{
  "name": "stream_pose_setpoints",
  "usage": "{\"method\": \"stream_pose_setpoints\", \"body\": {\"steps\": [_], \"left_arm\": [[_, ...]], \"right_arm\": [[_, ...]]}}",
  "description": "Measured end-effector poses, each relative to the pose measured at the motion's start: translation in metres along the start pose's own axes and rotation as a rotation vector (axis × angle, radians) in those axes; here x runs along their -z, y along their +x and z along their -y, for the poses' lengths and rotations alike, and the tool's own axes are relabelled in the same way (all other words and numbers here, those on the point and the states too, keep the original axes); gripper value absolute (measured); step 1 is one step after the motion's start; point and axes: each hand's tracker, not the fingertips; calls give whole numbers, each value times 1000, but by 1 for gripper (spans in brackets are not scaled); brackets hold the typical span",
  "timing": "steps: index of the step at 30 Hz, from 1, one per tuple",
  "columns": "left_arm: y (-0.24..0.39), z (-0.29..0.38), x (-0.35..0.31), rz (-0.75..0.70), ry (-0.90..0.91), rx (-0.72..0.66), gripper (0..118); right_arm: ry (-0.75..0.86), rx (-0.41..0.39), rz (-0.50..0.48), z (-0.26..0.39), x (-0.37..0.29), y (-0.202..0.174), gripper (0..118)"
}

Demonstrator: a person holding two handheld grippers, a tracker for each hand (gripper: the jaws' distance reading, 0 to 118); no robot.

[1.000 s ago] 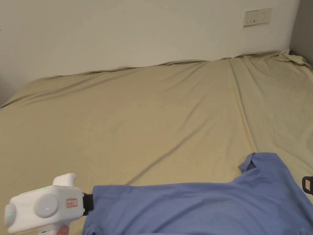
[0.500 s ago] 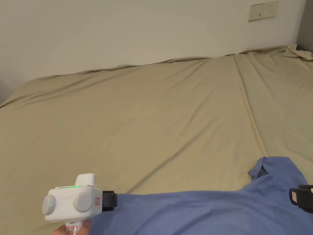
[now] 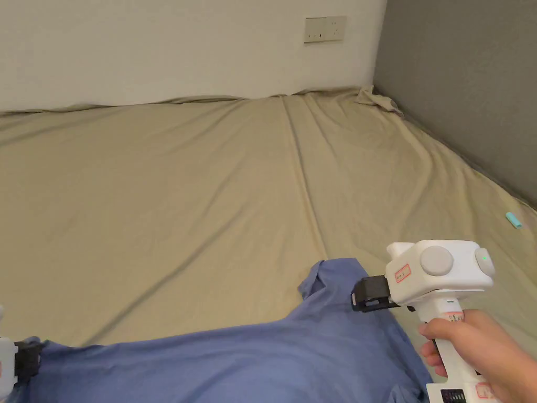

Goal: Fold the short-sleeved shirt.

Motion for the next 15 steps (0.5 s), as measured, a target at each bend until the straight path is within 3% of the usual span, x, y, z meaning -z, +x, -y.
{"method": "stream_pose_setpoints", "body": {"steps": [2, 3, 4, 5, 6, 8, 11, 14, 15], "left_arm": [[-2, -1, -10, 8, 3, -12, 1], [-2, 0, -13, 7, 5, -13, 1], [-3, 0, -16, 8, 9, -13, 1], [-4, 0, -17, 9, 4, -11, 1], [-4, 1, -18, 5, 0, -9, 1], [-6, 4, -19, 5, -9, -16, 1], [-13, 6, -26, 14, -3, -31, 1], [-22, 7, -39, 35, 3, -48, 1], [-25, 8, -47, 48, 4, -48, 1]], "right_arm": [[25, -27, 16, -3, 7, 0, 115], [-4, -34, 26, -1, 13, -5, 108], [-40, -33, 21, -1, 18, -5, 91], [-66, -27, 2, -1, 23, -4, 41], [-69, -16, 2, 2, 26, -5, 12], [-6, -17, 61, 10, 20, -7, 5], [127, -39, 22, 18, -9, -12, 4], [216, -101, -159, 28, -57, -12, 4], [246, -144, -155, 37, -80, -18, 4]]}}
